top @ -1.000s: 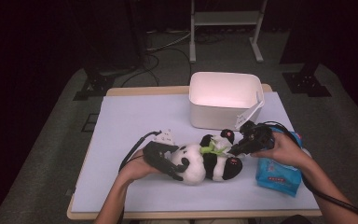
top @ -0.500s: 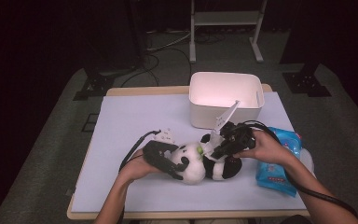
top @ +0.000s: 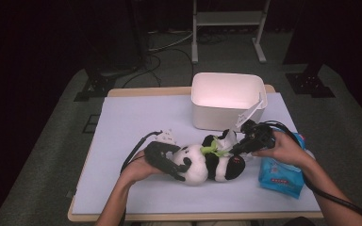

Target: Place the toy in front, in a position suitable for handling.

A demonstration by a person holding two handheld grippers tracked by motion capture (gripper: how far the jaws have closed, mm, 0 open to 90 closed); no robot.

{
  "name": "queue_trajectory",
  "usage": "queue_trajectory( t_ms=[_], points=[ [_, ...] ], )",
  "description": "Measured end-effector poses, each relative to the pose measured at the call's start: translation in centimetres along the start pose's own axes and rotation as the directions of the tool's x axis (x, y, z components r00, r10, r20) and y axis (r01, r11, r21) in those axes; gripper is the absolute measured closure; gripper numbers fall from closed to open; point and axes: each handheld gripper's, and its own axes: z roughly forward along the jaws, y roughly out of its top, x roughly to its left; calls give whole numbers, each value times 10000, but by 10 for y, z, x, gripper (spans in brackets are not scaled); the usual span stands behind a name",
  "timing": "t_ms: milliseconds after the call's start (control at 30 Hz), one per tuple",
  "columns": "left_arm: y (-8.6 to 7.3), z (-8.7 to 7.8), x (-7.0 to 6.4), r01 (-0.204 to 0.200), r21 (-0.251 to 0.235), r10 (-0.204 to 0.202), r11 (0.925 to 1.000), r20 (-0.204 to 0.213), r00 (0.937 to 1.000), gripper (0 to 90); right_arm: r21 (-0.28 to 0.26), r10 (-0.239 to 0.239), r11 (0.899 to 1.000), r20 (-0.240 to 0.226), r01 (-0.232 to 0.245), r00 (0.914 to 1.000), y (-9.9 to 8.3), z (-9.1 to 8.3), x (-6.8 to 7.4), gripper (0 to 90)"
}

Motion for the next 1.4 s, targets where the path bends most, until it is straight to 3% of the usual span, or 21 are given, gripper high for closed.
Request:
queue_trajectory(
  t_ms=[133,333,633,733,967,1400],
  points=[
    [0,0,1,31,29,-31,10000,49,10000,159,-237,-19,9997,64,20,10000,-5,-11,1,859],
    [0,0,1,11,63,-11,10000,0,10000,159,-415,-562,9975,53,564,9984,5,-16,15,859],
    [0,0,2,40,14,-40,10000,36,10000,159,46,-1534,9881,-309,1536,9877,45,6,42,859],
    [0,0,1,28,29,-28,10000,18,10000,159,297,-1827,9826,-284,1835,9828,56,17,44,859],
    [1,-2,-1,-18,-22,18,10000,38,10000,151,807,-1653,9829,-62,1653,9862,60,35,39,864],
    [-3,-7,3,10,-198,-8,9998,113,9999,124,478,-1040,9934,-2,1039,9946,55,29,13,870]
  ],
)
